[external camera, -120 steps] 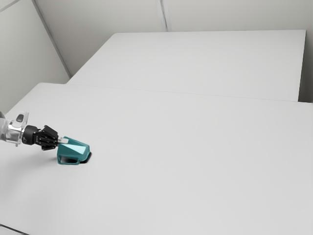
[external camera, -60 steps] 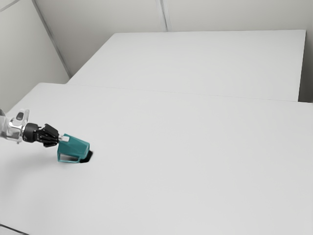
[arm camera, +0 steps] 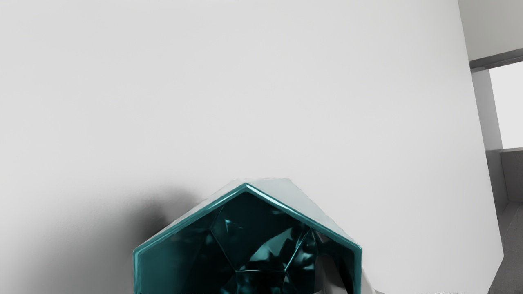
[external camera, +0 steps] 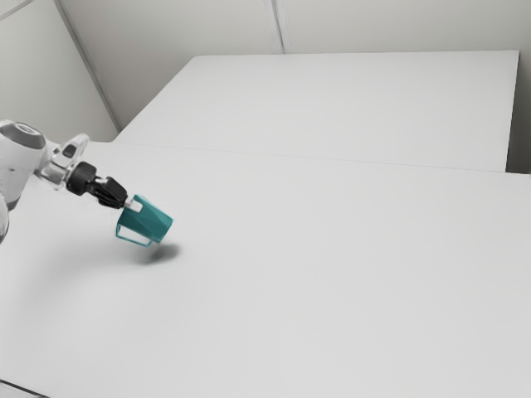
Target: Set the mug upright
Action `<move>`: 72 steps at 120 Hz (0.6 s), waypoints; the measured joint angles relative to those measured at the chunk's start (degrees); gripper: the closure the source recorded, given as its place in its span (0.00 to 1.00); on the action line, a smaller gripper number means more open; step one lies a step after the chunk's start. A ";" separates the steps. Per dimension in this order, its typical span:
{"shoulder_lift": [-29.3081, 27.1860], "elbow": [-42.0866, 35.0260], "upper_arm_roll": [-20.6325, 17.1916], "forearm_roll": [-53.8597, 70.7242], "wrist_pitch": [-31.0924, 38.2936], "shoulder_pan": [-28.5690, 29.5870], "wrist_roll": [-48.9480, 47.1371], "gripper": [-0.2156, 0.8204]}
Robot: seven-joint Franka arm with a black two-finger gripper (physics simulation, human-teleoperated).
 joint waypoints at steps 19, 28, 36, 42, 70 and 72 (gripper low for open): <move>0.20 1.47 0.56 5.49 6.38 -8.02 -0.83 0.97; 0.24 1.61 1.50 9.17 8.82 -11.25 -1.63 0.97; 0.51 2.71 1.75 12.88 10.95 -13.97 -2.48 0.97; 0.82 4.13 1.81 15.58 12.28 -15.93 -3.27 0.97; 3.19 8.24 1.77 26.56 16.57 -22.25 -7.90 0.97; 3.48 8.71 1.77 27.40 16.75 -22.67 -8.28 0.97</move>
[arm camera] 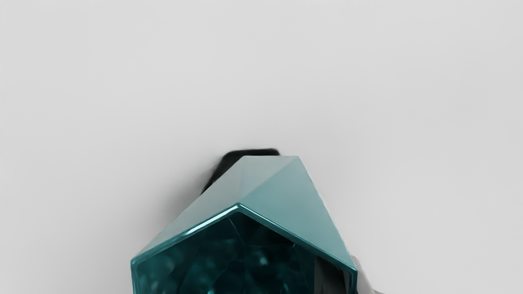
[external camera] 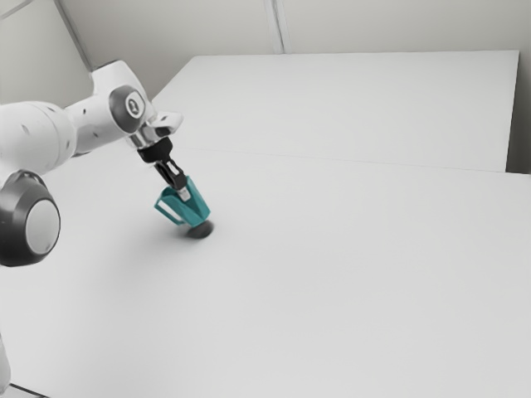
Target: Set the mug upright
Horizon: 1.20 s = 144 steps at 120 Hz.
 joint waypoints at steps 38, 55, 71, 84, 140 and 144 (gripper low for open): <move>3.59 3.04 -0.13 14.01 1.61 -5.93 -7.49 0.97; 4.84 3.48 -0.26 18.32 1.85 -7.79 -10.60 0.97; 5.83 4.26 -0.27 20.83 1.97 -8.61 -13.05 0.97; 6.55 4.44 -0.34 21.79 2.03 -8.66 -14.72 0.97; 6.96 5.33 -0.36 22.47 1.97 -8.71 -19.34 0.42; 6.76 5.47 -0.36 22.47 1.96 -8.71 -19.53 0.39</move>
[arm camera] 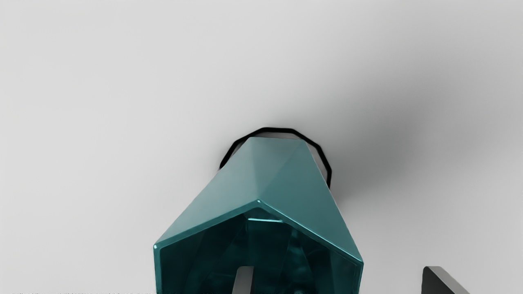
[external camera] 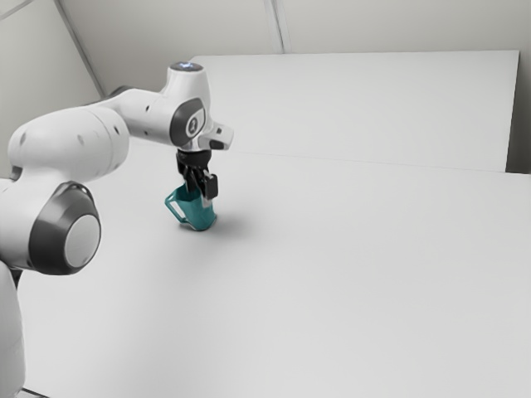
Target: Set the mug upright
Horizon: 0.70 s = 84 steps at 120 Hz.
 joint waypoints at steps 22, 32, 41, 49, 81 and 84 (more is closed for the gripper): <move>-5.56 -0.69 0.23 -0.15 -0.11 0.31 -0.89 0.28; -10.64 -3.24 0.33 -0.42 -0.24 0.49 -1.35 0.26; -16.06 -6.55 0.42 -0.49 -0.37 0.45 -1.71 0.24; -19.20 -7.83 0.72 -0.60 -0.60 0.66 -2.07 0.23; -25.38 -7.07 1.18 -0.21 -5.65 0.58 -3.68 0.22; -25.71 -7.04 1.20 -0.14 -6.04 0.55 -3.82 0.21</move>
